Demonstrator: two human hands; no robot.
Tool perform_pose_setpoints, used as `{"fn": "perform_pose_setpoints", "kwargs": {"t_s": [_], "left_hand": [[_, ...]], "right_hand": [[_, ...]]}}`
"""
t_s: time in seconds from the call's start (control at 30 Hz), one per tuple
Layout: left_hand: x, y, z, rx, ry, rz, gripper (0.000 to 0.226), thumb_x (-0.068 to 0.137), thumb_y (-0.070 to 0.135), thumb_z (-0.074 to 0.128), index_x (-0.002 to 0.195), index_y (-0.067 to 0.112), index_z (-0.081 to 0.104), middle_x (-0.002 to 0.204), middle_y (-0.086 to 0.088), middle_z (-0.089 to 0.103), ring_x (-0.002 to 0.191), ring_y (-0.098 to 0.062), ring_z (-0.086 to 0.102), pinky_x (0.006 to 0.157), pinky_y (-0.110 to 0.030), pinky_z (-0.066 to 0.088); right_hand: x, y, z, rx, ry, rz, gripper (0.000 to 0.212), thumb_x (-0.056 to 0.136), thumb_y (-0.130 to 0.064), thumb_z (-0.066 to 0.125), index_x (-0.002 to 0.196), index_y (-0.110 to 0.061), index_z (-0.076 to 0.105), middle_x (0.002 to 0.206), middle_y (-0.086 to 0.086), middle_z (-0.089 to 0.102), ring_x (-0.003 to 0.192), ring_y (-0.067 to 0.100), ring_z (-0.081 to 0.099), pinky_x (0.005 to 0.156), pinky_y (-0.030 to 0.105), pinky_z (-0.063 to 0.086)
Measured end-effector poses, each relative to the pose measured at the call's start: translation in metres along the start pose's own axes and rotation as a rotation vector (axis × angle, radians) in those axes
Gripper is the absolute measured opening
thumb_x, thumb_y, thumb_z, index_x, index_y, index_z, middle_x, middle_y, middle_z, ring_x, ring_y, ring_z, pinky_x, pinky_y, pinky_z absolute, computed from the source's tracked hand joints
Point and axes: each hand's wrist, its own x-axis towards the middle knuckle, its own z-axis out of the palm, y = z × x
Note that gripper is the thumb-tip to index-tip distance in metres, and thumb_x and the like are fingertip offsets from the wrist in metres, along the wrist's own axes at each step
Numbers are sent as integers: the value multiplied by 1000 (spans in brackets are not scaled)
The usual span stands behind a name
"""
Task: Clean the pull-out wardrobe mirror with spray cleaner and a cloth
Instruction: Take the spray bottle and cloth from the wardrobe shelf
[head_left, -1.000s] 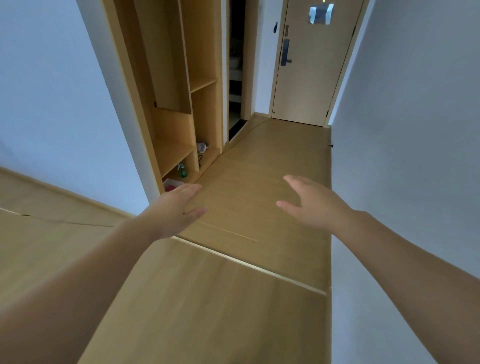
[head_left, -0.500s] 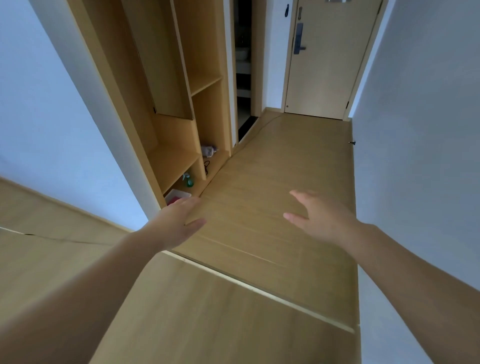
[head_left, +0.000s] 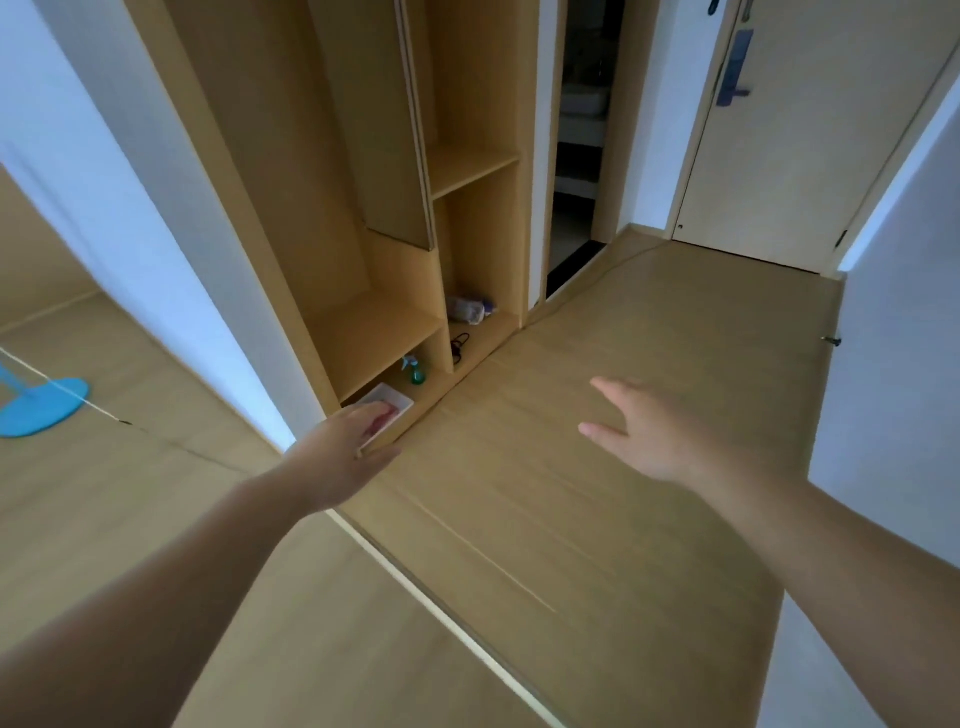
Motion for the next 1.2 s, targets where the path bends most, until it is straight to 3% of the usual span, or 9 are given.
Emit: {"fn": "perform_pose_setpoints", "kwargs": {"t_s": [0.1, 0.3, 0.4, 0.57, 0.73, 0.9, 1.03, 1.2], "left_hand": [[27, 20, 6, 0, 6, -34, 56, 95, 44, 52, 145, 24, 36, 140, 1, 49, 104, -7, 46, 83, -20, 38], [83, 41, 9, -13, 65, -70, 48, 95, 43, 53, 137, 21, 44, 130, -3, 54, 102, -13, 53, 79, -22, 41], [115, 39, 12, -40, 68, -81, 48, 95, 43, 53, 137, 24, 43, 129, 0, 53, 110, -18, 54, 84, -26, 48], [182, 24, 15, -84, 70, -92, 45, 94, 46, 54, 133, 29, 43, 120, 7, 54, 106, -15, 56, 87, -30, 53], [272, 1, 2, -89, 86, -138, 55, 94, 48, 51, 144, 26, 38, 136, 1, 50, 115, -18, 55, 89, -30, 51], [346, -22, -19, -71, 80, -145, 56, 95, 46, 52, 144, 24, 36, 136, 0, 50, 116, -19, 54, 87, -29, 48], [382, -40, -30, -71, 93, -181, 53, 95, 44, 53, 143, 27, 37, 139, 0, 49, 116, -21, 55, 93, -37, 51], [409, -60, -36, -44, 129, -249, 53, 97, 39, 51, 146, 25, 35, 146, -1, 44, 123, -22, 53, 97, -36, 50]], "right_hand": [[33, 30, -15, 7, -7, -5, 70, 93, -54, 48, 151, -23, 25, 156, -1, 31, 142, 20, 32, 112, 41, 34], [96, 62, -32, 16, -4, -59, 71, 93, -53, 49, 152, -22, 24, 157, -1, 28, 144, 19, 28, 114, 41, 32], [133, 65, -33, 28, -8, -94, 71, 93, -52, 50, 152, -21, 24, 157, -1, 29, 143, 19, 31, 113, 40, 33], [205, 62, -36, -1, -37, -149, 70, 95, -49, 49, 153, -22, 21, 158, 1, 26, 143, 21, 29, 113, 41, 33], [298, 62, -44, -24, -36, -187, 69, 95, -50, 48, 152, -25, 20, 158, -1, 26, 141, 21, 33, 110, 43, 37], [387, 53, -46, -46, -56, -234, 70, 94, -54, 46, 152, -26, 20, 157, -4, 26, 139, 19, 36, 106, 45, 42], [441, 40, -45, -38, -76, -287, 68, 96, -48, 48, 152, -21, 22, 155, 1, 30, 138, 20, 36, 108, 41, 39], [505, 26, -40, -25, -92, -360, 67, 95, -46, 51, 151, -19, 26, 154, 3, 33, 137, 20, 37, 108, 40, 39]]}}
